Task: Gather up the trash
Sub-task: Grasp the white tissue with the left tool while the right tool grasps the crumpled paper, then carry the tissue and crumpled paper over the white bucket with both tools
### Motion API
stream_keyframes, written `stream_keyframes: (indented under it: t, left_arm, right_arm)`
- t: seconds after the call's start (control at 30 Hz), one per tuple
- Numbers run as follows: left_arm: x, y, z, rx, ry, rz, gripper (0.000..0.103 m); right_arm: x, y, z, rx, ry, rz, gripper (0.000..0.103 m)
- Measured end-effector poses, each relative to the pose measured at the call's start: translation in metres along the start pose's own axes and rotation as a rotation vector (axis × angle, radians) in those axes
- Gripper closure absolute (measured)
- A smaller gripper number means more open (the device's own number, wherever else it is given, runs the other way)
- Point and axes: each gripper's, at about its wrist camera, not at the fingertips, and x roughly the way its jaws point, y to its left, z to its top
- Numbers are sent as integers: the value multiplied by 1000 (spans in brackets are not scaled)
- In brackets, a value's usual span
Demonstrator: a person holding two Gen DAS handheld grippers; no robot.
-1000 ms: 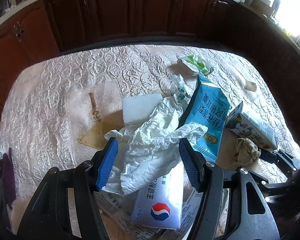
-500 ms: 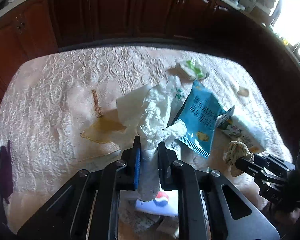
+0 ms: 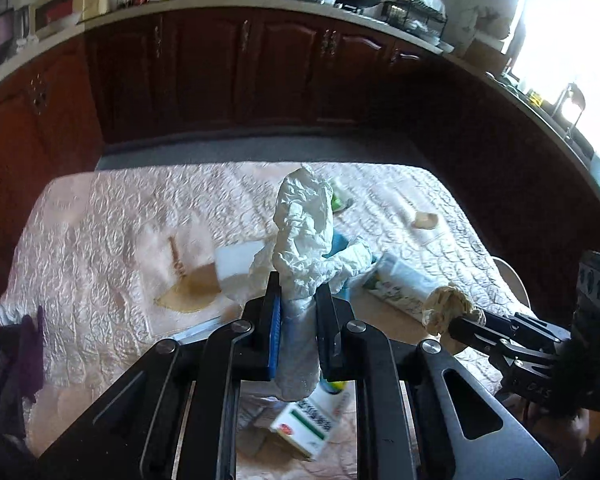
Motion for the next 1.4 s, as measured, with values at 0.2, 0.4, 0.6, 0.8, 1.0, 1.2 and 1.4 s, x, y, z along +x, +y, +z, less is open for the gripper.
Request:
stream_keyframes:
  t: [0.2,0.4,0.6,0.8,1.0,1.2,1.4]
  left_arm:
    - [-7,-29,2,35,-23,-1,91]
    - [-8,-57,2,69,-30,-17,91]
    - [-7,-83,2,104,-33,-29,91]
    - [-7,-103,1,131,-36,-31,91]
    - [-7,-117,0,160,-43,-33,91]
    - [-5,-133,-2,189,-39,-43,91]
    - [1,-153,-3,222,-29,-65,91]
  right_arm:
    - [-27,-9,0,15,-46,-17,70]
    - [-47,-22,0,39,-74,-38,70]
    - [-65,-32,-3,55,-102,-61,70]
    - [-77,-42,-6,73,-117,-76,70]
    - [-86,-47,-6,85,-132,-90,70]
    - [-95,-56,-8,99,-144,-112,70]
    - [-109,-71,-13,125,-155,-146,70]
